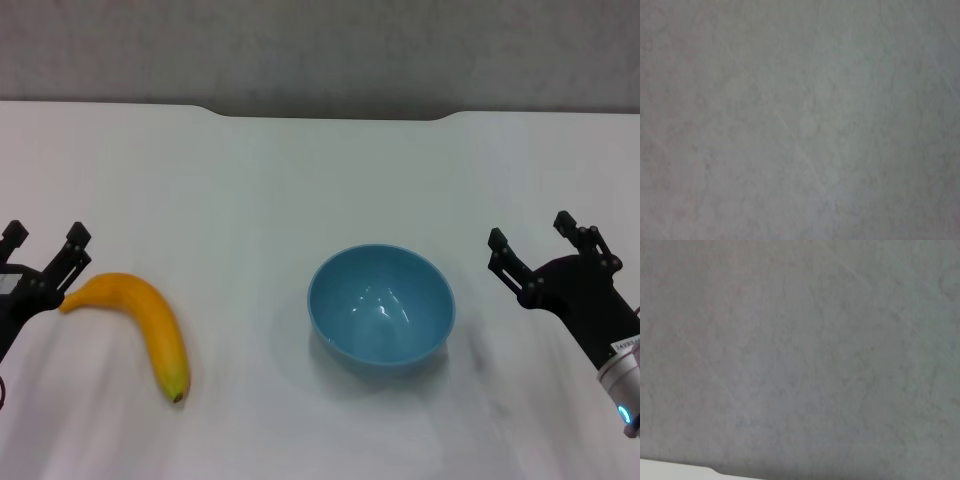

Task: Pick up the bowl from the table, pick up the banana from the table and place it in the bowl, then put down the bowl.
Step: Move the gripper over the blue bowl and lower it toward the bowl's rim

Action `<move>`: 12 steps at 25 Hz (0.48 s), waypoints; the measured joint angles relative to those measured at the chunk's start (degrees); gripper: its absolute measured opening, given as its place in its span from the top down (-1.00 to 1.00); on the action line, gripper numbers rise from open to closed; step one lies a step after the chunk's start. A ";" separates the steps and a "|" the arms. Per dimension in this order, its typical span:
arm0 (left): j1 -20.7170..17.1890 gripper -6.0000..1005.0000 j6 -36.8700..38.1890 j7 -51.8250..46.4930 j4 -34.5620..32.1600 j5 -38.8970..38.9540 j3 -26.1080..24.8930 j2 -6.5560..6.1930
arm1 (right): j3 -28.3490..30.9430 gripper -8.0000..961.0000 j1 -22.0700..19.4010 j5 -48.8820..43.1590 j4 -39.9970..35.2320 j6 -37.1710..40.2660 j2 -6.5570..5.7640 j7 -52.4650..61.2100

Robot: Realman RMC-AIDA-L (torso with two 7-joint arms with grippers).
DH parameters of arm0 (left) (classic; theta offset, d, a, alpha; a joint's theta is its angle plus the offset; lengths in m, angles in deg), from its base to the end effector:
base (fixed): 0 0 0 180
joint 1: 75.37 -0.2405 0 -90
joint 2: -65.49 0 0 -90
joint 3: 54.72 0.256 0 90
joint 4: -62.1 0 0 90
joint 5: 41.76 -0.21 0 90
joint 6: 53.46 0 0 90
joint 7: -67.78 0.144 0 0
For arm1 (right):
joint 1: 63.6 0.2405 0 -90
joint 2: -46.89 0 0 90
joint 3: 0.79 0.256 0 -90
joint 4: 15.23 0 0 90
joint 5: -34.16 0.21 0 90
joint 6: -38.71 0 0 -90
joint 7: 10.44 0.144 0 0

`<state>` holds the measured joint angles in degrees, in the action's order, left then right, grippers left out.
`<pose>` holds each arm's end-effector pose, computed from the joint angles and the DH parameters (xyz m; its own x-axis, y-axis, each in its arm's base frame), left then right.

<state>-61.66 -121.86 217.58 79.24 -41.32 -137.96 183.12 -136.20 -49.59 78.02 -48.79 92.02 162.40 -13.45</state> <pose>-0.3439 0.2940 0.0030 0.5469 -0.0073 0.8371 0.8084 -0.2553 -0.5304 0.3006 0.3023 -0.0553 0.7396 -0.0522 -0.6710 -0.6546 -0.2874 -0.6992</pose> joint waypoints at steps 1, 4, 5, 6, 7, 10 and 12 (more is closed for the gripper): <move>0.00 -0.75 0.01 -0.05 0.00 0.00 -0.02 0.01 | 0.03 -0.84 0.13 0.00 -0.01 -0.03 -0.05 0.00; 0.23 -0.75 0.41 -0.05 0.00 0.00 -0.03 0.03 | 0.05 -0.84 0.23 0.00 -0.22 -0.05 -0.10 -0.05; 0.54 -0.75 0.79 0.01 0.00 0.00 -0.01 0.03 | 0.06 -0.84 0.23 0.01 -0.22 -0.07 -0.11 -0.07; 0.87 -0.75 1.11 0.02 0.00 0.00 0.00 0.05 | 0.06 -0.84 0.23 0.03 -0.18 -0.08 -0.11 -0.07; 1.15 -0.75 1.32 -0.11 0.00 0.00 0.01 0.07 | 0.14 -0.84 0.27 0.24 -0.01 -0.13 -0.16 -0.08; 1.69 -0.75 1.59 -0.57 0.00 -0.17 0.20 0.12 | 0.32 -0.84 0.38 0.51 0.14 -0.14 -0.19 -0.13; 1.99 -0.75 1.97 -0.60 0.00 -0.18 0.59 0.10 | 0.75 -0.83 0.50 0.67 0.65 -0.16 -0.15 -0.16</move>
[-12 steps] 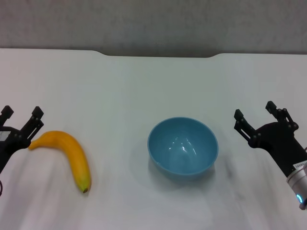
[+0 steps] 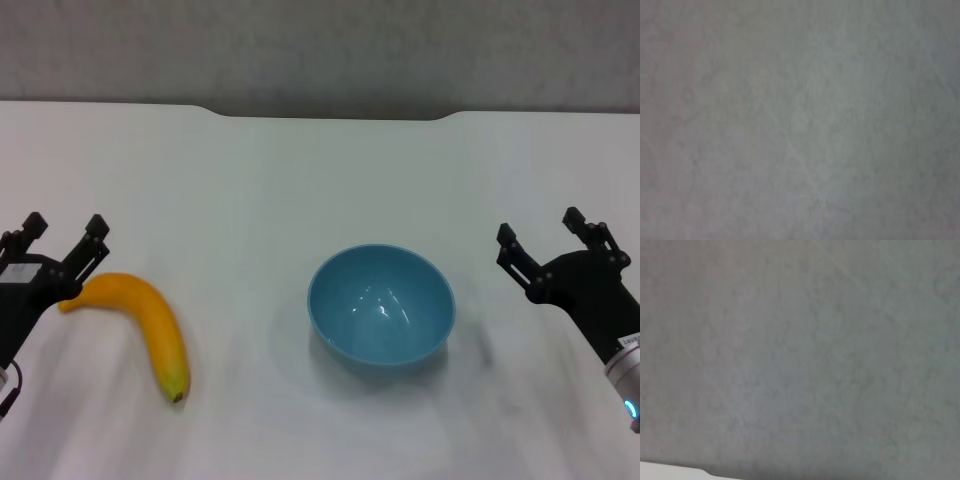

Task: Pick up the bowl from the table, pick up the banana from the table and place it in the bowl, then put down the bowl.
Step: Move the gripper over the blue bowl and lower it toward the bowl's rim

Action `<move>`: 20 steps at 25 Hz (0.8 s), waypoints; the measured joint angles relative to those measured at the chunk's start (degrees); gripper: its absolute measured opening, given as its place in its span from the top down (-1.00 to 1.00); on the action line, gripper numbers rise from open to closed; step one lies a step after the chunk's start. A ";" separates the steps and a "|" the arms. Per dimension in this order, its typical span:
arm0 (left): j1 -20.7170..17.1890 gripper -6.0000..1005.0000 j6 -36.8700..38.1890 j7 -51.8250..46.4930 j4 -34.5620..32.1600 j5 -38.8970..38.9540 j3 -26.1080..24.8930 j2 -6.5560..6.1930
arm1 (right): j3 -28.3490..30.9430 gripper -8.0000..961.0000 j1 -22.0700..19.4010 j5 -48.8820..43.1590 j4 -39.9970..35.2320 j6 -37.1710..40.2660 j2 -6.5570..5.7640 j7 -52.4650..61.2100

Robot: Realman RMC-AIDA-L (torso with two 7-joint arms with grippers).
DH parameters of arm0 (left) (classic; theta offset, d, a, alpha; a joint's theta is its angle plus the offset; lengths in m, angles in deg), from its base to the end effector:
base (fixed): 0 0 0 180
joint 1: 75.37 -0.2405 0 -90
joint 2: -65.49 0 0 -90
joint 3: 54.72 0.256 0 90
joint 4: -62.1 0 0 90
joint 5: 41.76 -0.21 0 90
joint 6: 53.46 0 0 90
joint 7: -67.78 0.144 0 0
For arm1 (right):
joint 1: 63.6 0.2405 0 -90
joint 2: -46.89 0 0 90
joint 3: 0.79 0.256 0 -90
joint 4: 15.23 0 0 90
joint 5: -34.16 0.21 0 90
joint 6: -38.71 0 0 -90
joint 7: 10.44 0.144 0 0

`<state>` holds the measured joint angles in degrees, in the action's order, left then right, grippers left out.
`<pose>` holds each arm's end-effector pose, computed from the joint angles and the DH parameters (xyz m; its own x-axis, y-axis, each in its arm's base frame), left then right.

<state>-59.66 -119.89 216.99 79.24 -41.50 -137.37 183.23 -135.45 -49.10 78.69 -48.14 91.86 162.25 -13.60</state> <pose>-0.3363 0.3059 -0.0023 0.5470 0.0112 0.8371 0.8059 -0.2778 -0.5229 0.3042 0.3063 -0.0507 0.7425 -0.0525 -0.6678 -0.6547 -0.2680 -0.7068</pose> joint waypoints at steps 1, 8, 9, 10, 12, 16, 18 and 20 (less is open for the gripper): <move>0.09 -0.75 0.31 0.01 0.00 0.07 0.17 0.00 | 0.24 -0.83 0.01 0.01 0.28 -0.05 0.03 0.00; -1.13 -0.75 1.51 -0.13 0.00 0.23 0.83 -0.07 | 0.76 -0.83 -0.06 0.02 0.48 -0.92 0.05 -0.04; -1.36 -0.75 1.41 -0.14 0.00 0.23 0.83 -0.13 | 0.65 -0.83 0.17 -0.05 0.34 -1.34 0.03 -0.05; -1.57 -0.75 1.33 -0.15 -0.01 0.21 0.83 -0.15 | 0.56 -0.83 0.34 -0.13 0.23 -1.62 0.01 -0.05; -1.74 -0.75 1.74 -0.16 -0.27 -0.09 1.21 -0.17 | 0.36 -0.83 0.58 -0.42 0.01 -2.61 -0.01 -0.09; -1.60 -0.75 4.23 -0.22 1.45 -0.29 4.12 -0.29 | 0.58 -0.83 -0.13 -0.46 -0.58 -3.55 -0.08 -0.25; -2.15 -0.75 6.27 -0.65 3.64 -0.20 4.53 -0.36 | 2.12 -0.83 -0.31 -0.45 -2.50 -7.82 -0.34 -0.56; -3.35 -0.75 9.00 -2.10 6.50 -0.22 4.59 -0.49 | 3.25 -0.83 -0.34 -0.48 -4.15 -11.14 -0.48 -1.21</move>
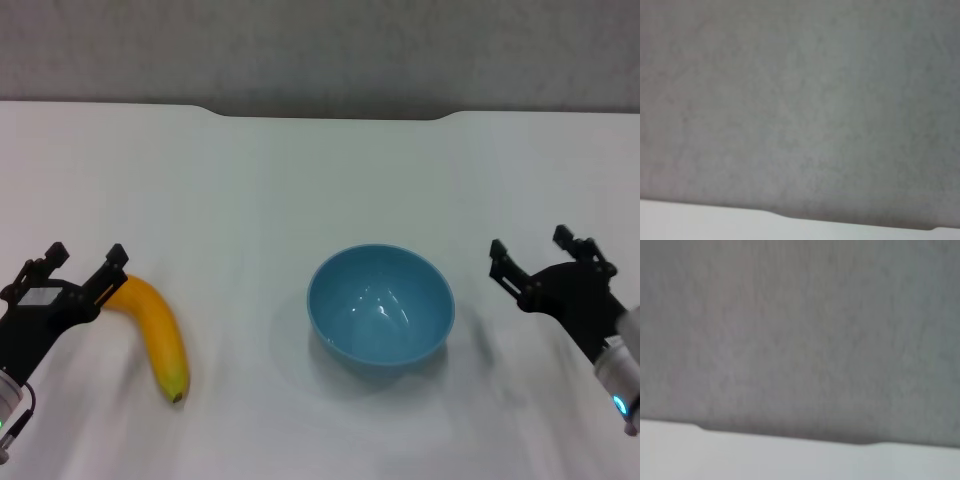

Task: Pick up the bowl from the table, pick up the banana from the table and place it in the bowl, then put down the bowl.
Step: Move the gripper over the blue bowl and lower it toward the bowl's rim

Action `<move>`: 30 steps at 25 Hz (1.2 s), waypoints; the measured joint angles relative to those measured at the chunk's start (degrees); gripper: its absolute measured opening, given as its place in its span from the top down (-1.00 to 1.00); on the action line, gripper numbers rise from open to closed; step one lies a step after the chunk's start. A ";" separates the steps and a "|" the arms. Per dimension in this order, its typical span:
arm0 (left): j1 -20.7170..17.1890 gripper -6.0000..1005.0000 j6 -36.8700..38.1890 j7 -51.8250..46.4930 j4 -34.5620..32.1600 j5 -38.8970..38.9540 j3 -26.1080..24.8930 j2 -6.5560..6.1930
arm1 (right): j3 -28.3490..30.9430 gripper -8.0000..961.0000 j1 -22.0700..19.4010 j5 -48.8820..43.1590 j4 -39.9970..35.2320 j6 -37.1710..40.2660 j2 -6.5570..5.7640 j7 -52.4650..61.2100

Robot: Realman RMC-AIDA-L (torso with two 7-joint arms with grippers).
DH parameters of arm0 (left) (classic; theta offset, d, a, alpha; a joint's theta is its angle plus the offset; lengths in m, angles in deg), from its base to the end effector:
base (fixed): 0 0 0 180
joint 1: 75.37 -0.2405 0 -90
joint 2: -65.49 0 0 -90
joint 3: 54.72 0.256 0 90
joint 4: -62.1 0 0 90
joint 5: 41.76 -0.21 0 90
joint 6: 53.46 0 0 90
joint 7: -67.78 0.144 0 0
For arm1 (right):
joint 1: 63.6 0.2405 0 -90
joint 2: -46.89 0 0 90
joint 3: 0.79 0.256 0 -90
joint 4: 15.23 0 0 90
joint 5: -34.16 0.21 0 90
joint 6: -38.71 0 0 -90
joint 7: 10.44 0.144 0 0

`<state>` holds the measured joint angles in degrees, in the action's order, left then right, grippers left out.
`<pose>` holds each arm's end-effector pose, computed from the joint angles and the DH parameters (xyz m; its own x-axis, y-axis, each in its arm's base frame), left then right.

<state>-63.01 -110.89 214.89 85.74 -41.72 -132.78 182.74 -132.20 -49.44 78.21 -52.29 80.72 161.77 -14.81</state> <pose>-0.3404 0.3014 -0.0166 0.5458 0.1257 0.8284 0.8219 -0.2729 -0.5001 0.3090 0.3142 -0.0583 0.7419 -0.1772 -0.6467 -0.6691 -0.2580 -0.6970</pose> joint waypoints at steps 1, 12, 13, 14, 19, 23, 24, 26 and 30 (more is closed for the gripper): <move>-0.55 -0.75 1.05 -1.01 1.19 -0.06 0.00 -0.10 | 1.33 -0.83 -0.13 -0.03 -1.85 -3.30 -0.12 -0.99; -2.97 -0.75 4.43 -4.64 5.68 -0.22 -0.22 -0.63 | 20.84 -0.83 -7.64 -0.11 -33.75 -45.19 0.16 -20.33; -2.90 -0.75 4.54 -4.63 5.65 -0.23 -0.14 -0.63 | 21.98 -0.83 -7.61 -0.11 -35.20 -48.17 0.13 -20.27; -2.79 -0.75 4.70 -4.61 5.65 -0.28 -0.03 -0.63 | 23.44 -0.83 -7.39 -0.11 -36.49 -51.76 0.14 -20.04; -2.91 -0.75 4.85 -4.59 5.87 -0.39 -0.14 -0.60 | 30.01 -0.83 -1.99 -0.77 -37.78 -69.93 0.15 -16.17; -2.84 -0.75 4.87 -4.65 5.89 -0.40 -0.30 -0.60 | 32.04 -0.83 1.53 -6.30 -36.14 -76.59 0.16 -11.52; -2.76 -0.75 4.87 -4.65 5.91 -0.40 -0.26 -0.60 | 31.90 -0.83 1.82 -7.63 -35.95 -76.96 0.17 -10.52; -2.70 -0.75 4.88 -4.65 5.92 -0.39 -0.22 -0.62 | 31.23 -0.83 2.03 -8.72 -35.74 -76.93 0.24 -9.45; -2.69 -0.75 4.88 -4.66 5.94 -0.39 -0.34 -0.62 | 29.61 -0.83 2.70 -8.68 -34.70 -76.33 0.37 -8.57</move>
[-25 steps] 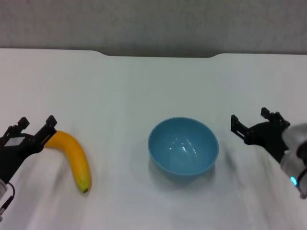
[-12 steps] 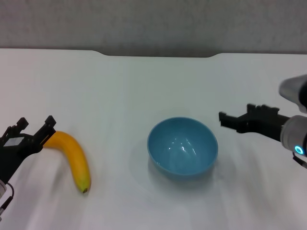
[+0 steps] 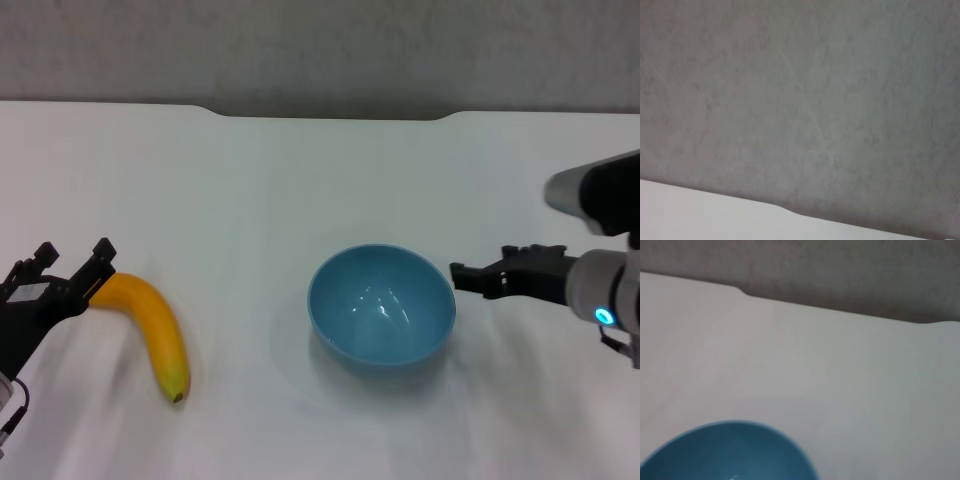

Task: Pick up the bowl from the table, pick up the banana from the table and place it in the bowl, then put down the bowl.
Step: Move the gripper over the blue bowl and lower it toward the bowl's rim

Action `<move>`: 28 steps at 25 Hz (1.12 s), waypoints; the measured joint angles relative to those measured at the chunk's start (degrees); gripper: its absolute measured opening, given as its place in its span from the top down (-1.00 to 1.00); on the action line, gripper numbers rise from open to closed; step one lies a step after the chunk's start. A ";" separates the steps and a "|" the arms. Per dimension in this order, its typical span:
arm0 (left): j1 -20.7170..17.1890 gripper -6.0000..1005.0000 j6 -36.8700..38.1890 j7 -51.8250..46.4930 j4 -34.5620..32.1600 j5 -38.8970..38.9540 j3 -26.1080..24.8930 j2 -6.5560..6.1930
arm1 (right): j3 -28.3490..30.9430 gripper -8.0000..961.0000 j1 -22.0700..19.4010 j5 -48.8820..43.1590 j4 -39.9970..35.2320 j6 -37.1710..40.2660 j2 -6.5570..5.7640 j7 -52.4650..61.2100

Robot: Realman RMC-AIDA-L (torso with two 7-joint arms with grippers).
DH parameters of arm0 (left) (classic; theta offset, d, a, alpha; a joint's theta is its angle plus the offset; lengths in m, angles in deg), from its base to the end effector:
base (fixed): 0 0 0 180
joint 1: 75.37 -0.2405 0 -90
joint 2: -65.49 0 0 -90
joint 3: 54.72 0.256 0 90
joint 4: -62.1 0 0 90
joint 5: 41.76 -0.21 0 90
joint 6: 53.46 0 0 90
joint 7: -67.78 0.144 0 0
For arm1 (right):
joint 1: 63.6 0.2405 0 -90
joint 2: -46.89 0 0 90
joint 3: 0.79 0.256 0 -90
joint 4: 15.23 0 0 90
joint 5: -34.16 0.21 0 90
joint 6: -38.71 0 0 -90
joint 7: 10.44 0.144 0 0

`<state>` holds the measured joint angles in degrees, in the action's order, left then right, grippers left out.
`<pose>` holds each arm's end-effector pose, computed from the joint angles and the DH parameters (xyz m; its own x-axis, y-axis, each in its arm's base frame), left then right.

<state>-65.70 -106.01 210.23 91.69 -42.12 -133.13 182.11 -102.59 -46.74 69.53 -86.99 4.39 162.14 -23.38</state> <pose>-0.3412 0.3028 -0.0097 0.4802 0.1528 0.8638 0.8671 -0.2313 -0.4411 0.2420 0.3616 -0.0350 0.6830 -0.6390 -0.3539 -0.6844 -0.3904 -0.6158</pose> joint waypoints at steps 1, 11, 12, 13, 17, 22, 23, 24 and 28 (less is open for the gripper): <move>0.00 -0.75 0.00 0.01 0.00 0.00 0.00 0.00 | -0.67 -0.78 0.55 0.03 0.49 0.10 -0.01 0.14; 0.04 -0.75 -0.11 0.04 0.04 0.00 -0.06 0.00 | -5.51 -0.64 3.33 0.14 2.97 1.71 0.05 1.67; 0.04 -0.75 -0.10 0.15 0.04 0.00 -0.01 0.00 | -5.61 -0.64 3.26 0.14 3.36 2.03 0.05 1.81; 0.04 -0.75 -0.10 0.15 0.04 0.00 -0.01 0.00 | -5.67 -0.63 3.18 0.14 3.78 2.33 0.05 1.96; 0.01 -0.75 -0.04 0.18 0.04 0.00 0.03 0.00 | -5.91 -0.63 3.11 0.17 5.47 4.05 0.06 2.58; 0.15 -0.75 0.00 0.35 0.04 0.00 0.35 0.00 | -7.82 -0.61 3.32 1.81 8.91 8.27 0.17 2.84; 0.15 -0.75 0.00 0.37 0.04 0.00 0.36 0.00 | -8.32 -0.61 3.46 2.33 9.40 8.92 0.14 2.85; 0.15 -0.75 0.00 0.37 0.04 0.00 0.36 0.00 | -8.82 -0.61 3.59 2.85 9.84 9.61 0.13 2.85; 0.17 -0.75 0.00 0.39 0.04 0.00 0.37 0.06 | -10.35 -0.60 3.68 3.26 10.65 11.50 0.18 2.87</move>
<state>-65.53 -106.01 210.62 91.73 -42.11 -132.76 182.17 -112.94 -43.06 72.79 -76.34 15.90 162.32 -20.51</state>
